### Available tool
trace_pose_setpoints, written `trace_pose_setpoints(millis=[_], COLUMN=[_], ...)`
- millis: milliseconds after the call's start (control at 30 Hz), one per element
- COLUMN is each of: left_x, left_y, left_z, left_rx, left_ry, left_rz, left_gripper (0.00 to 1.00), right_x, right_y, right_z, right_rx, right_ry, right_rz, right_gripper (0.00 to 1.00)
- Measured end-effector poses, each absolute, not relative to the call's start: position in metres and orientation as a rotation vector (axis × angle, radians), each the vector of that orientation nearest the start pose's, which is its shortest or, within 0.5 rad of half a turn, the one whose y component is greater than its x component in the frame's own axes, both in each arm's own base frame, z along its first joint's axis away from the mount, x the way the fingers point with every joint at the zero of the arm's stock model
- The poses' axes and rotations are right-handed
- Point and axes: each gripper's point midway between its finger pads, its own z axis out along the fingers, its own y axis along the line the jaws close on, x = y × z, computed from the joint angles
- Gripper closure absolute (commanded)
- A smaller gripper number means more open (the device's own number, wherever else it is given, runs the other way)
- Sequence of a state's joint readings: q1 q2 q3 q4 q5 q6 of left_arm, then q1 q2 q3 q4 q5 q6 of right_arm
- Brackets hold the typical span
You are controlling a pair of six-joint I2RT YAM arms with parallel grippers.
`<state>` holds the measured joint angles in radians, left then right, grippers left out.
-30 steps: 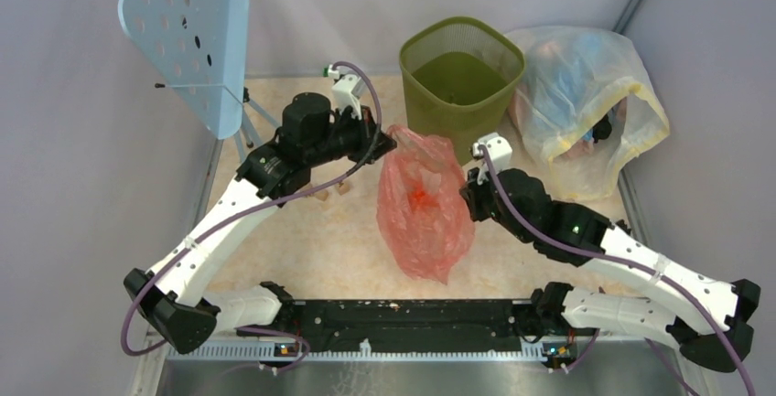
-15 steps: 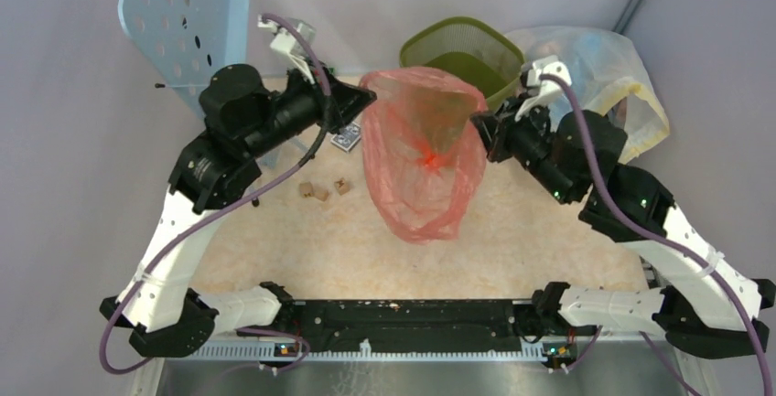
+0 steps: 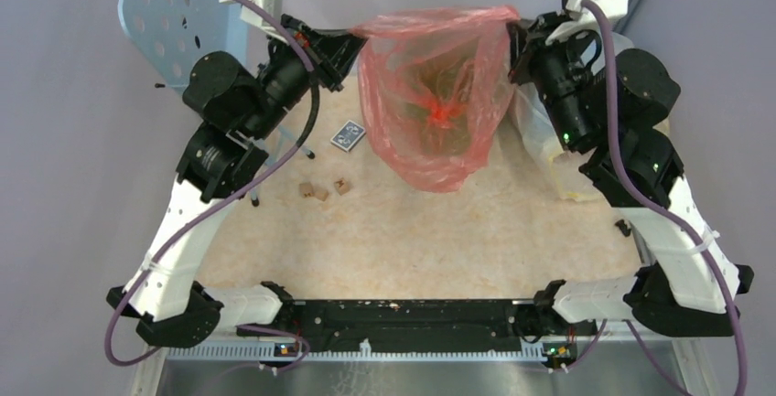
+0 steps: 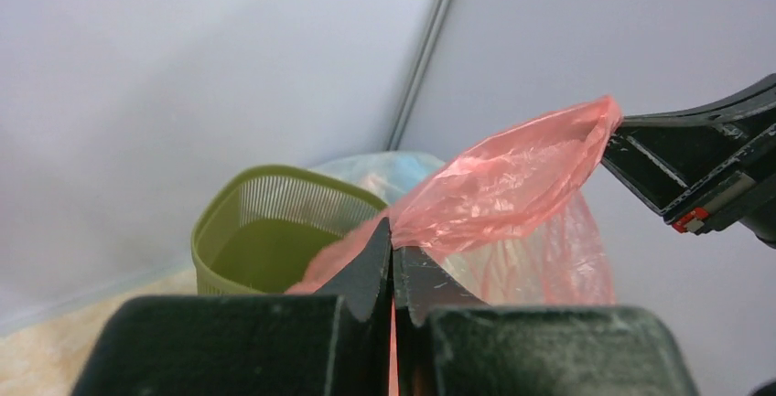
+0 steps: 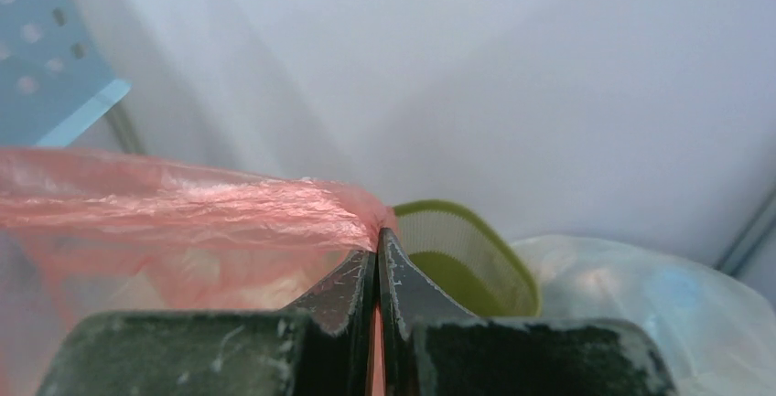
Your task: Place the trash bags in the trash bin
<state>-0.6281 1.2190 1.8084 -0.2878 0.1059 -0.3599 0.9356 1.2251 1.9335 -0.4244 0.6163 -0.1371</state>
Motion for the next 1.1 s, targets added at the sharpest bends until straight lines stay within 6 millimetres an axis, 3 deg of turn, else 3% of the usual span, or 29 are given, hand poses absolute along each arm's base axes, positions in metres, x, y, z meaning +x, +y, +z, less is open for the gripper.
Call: trace_pose_setpoints(millis=[167,367,567,867,967,1100], left_x=[0.297,0.341,0.363,0.359,0.363,0.382], left_y=[-0.248,-0.266,-0.274,-0.271,-0.274,-0.273], left_z=[0.583,0.585,0.617,0.655,0.658,0.655], left_rx=[0.245,0.224,0.207,0.192,0.199,0.196], left_ry=[1.271,1.235,1.124,0.978,0.962,0.965], left_rz=[-0.881,-0.815,-0.796,-0.814,-0.817,-0.800], left_gripper=[1.00,1.00,1.00,1.00,1.00,1.00], right_x=[0.299,0.345,0.381,0.387,0.391,0.403], right_y=[0.146,0.128,0.112,0.108,0.106,0.106], right_z=[0.608,0.609,0.620,0.652,0.653,0.646], right_rx=[-0.083,-0.041,-0.009,-0.024,-0.025,-0.019], right_ry=[1.296,1.293,1.263,1.168,1.160,1.172], right_rz=[0.141,0.066,0.080,0.159,0.170,0.190], right_gripper=[1.00,1.00,1.00,1.00,1.00,1.00])
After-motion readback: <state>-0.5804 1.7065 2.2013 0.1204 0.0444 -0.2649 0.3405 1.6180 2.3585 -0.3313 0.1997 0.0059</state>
